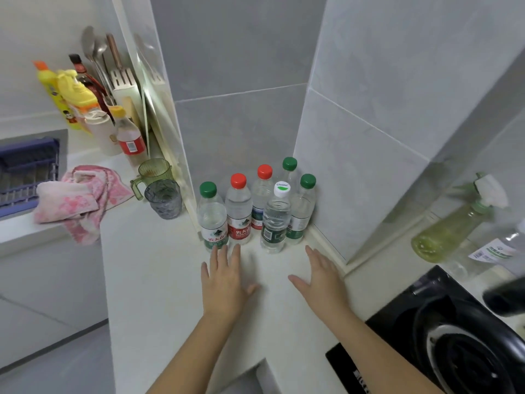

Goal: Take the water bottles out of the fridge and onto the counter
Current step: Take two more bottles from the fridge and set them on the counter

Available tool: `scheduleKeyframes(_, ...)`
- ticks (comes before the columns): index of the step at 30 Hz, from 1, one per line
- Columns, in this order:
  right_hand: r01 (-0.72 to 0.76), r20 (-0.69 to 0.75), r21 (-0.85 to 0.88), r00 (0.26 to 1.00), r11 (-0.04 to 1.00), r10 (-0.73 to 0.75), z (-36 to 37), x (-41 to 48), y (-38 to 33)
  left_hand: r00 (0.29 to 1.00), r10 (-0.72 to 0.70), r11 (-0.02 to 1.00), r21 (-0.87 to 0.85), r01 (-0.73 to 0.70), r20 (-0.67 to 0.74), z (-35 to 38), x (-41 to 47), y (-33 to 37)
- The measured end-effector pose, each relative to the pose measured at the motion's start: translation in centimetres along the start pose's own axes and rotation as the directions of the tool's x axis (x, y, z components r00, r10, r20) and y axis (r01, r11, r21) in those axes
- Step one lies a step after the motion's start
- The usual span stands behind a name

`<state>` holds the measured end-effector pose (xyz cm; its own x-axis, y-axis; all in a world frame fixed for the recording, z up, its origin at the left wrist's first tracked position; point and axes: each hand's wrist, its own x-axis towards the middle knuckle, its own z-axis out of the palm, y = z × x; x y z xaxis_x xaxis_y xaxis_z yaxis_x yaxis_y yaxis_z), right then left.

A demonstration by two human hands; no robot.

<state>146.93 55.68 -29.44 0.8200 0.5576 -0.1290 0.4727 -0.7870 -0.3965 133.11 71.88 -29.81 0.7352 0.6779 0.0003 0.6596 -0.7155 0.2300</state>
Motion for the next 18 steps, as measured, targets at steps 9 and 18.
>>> scheduleKeyframes(9, 0.353, 0.028, -0.257, 0.933, 0.900, -0.359, -3.3, -9.9, -0.7, 0.978, -0.043, 0.999, -0.004, 0.044, -0.204, -6.7, -13.6, -2.2)
scheduleKeyframes(18, 0.639, 0.116, -0.214, 0.768, 0.739, -0.630, -2.8, -16.0, -6.7, 0.911, -0.326, 0.945, -0.115, 0.307, -0.252, -9.6, -27.5, -4.8)
